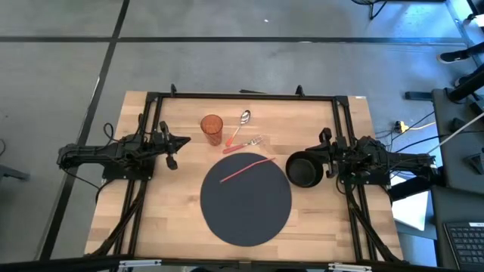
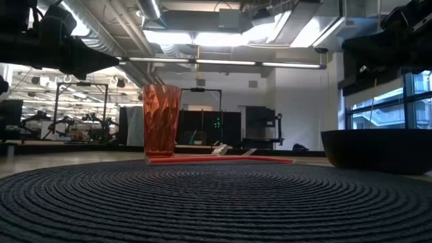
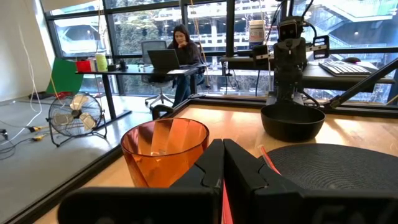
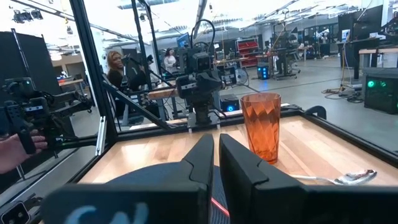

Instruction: Pick & Place Utensil

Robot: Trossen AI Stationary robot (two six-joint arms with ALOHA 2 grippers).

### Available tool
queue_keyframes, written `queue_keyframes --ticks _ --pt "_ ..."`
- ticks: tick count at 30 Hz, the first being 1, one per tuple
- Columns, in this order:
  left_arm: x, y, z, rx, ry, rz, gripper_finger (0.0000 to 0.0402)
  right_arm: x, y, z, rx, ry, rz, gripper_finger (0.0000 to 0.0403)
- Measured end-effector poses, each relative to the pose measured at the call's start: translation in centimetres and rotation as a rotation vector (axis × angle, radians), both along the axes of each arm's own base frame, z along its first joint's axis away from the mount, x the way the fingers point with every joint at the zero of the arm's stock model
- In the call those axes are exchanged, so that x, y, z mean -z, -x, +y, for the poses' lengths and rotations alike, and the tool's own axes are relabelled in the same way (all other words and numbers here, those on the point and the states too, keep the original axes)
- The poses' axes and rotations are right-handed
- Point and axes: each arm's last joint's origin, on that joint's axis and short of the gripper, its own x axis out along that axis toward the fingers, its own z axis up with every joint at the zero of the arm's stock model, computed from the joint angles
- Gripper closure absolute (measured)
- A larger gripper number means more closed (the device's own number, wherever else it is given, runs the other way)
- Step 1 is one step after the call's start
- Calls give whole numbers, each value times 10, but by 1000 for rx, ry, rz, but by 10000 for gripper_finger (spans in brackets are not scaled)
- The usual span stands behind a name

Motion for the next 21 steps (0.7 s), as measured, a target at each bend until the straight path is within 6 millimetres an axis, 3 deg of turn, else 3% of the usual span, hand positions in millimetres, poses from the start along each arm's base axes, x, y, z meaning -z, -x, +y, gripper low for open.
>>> queue_keyframes --ticks 10,16,21 --pt "-3 0 0 -2 -48 -10 400 -1 0 0 10 -1 -7 375" --pt "-5 0 0 -5 -20 -46 400 -4 1 -3 136 74 -34 375" --pt "-21 5 6 -204 -219 -126 400 -16 4 -6 239 99 -101 375"
